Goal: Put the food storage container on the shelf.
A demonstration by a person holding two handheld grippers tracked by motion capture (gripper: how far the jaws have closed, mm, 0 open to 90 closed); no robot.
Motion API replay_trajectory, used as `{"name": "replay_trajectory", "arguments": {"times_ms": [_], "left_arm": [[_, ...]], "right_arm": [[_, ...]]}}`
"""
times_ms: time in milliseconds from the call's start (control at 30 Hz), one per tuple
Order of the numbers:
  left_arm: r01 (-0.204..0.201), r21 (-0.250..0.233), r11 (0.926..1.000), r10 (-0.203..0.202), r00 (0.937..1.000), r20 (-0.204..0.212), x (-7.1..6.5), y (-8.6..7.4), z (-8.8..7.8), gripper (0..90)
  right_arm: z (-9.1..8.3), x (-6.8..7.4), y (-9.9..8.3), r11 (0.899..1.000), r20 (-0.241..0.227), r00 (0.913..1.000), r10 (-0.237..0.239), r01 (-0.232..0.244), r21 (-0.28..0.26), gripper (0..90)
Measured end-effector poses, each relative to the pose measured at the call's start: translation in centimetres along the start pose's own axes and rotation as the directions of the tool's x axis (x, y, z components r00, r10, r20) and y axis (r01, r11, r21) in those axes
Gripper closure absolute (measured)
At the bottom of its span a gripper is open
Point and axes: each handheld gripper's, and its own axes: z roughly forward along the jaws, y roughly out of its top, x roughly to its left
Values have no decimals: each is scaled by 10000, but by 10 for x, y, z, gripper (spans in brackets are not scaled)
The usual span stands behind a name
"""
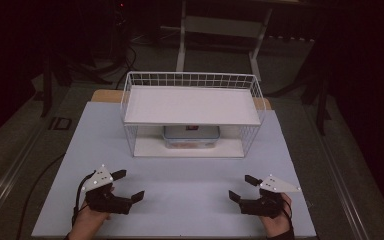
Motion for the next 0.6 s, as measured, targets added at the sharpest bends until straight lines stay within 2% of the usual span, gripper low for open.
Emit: {"name": "replay_trajectory", "arguments": {"times_ms": [100, 233, 467, 600], "left_arm": [[-52, 30, 10000, 52, 10000, -4, 0, -2, 2, 6], [-16, -23, 10000, 16, 10000, 43, 1, -3, 3, 6], [92, -102, 9999, -92, 9999, 49, 2, -5, 4, 6], [173, -204, 9996, -172, 9998, 31, 4, -5, 4, 6]], "right_arm": [[3, 0, 0, 10000, -119, 9999, 96, -96, 22, 147], [4, 2, 0, 9997, -88, 9997, -219, 220, 117, 146], [2, -6, -2, 9997, -177, 9995, 243, -243, 12, 151], [2, -6, -2, 9997, -151, 9996, 258, -259, -19, 150]]}}
